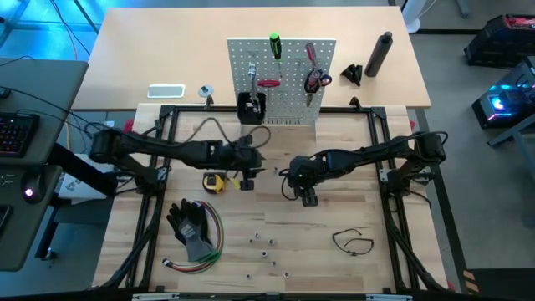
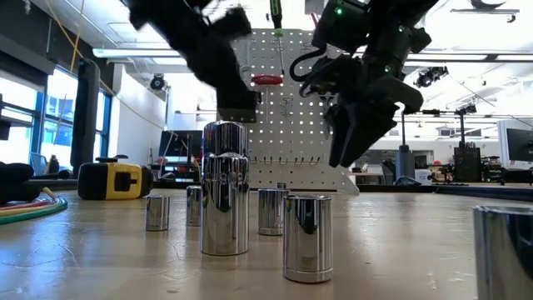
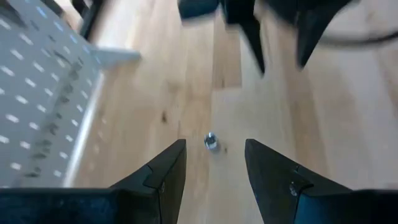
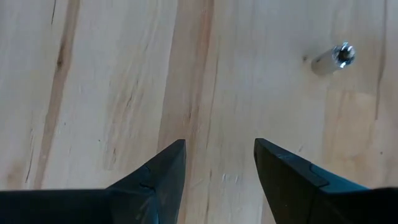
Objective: Hang tools onto peg board
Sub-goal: Put the silver socket into the black bin on the white peg board
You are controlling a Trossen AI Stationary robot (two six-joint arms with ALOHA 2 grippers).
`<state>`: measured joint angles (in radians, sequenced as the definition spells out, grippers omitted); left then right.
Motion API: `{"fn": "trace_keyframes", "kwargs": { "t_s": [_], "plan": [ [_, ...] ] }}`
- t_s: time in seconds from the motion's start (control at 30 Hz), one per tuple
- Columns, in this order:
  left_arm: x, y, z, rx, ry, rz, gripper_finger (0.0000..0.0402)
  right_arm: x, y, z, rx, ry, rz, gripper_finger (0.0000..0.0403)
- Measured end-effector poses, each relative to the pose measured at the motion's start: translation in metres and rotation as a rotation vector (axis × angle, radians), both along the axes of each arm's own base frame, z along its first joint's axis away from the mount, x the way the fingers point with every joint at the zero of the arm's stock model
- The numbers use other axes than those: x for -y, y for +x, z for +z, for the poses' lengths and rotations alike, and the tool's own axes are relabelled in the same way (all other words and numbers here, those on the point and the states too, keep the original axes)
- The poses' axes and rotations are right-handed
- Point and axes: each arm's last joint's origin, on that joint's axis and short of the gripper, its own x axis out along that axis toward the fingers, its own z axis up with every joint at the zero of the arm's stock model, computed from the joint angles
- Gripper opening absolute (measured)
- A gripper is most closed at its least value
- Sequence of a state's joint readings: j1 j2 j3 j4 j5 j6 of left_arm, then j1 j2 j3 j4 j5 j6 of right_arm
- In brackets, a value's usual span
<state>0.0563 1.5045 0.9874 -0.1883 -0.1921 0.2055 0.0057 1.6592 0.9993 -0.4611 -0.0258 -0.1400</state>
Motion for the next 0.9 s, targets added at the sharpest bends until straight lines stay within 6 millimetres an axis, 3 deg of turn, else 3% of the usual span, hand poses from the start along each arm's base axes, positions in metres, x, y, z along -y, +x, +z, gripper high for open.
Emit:
{"fn": "trace_keyframes", "kwargs": {
  "t_s": [0.27,0.37,0.7,0.9],
  "plan": [
    [-0.014,0.031,-0.075,-0.15,-0.018,0.056,0.0158,-0.003,-0.004,-0.002,-0.047,0.013,-0.02,0.0186],
    [-0.021,0.038,-0.092,-0.142,-0.04,0.085,0.0158,-0.008,-0.005,-0.002,-0.055,0.013,-0.008,0.0186],
    [-0.028,0.052,-0.121,-0.074,-0.13,0.048,0.0158,-0.015,-0.005,-0.002,-0.053,0.011,0.019,0.0186],
    [-0.033,0.055,-0.126,-0.047,-0.147,0.089,0.0158,-0.015,-0.004,-0.002,-0.045,0.011,0.019,0.0186]
  ]
}}
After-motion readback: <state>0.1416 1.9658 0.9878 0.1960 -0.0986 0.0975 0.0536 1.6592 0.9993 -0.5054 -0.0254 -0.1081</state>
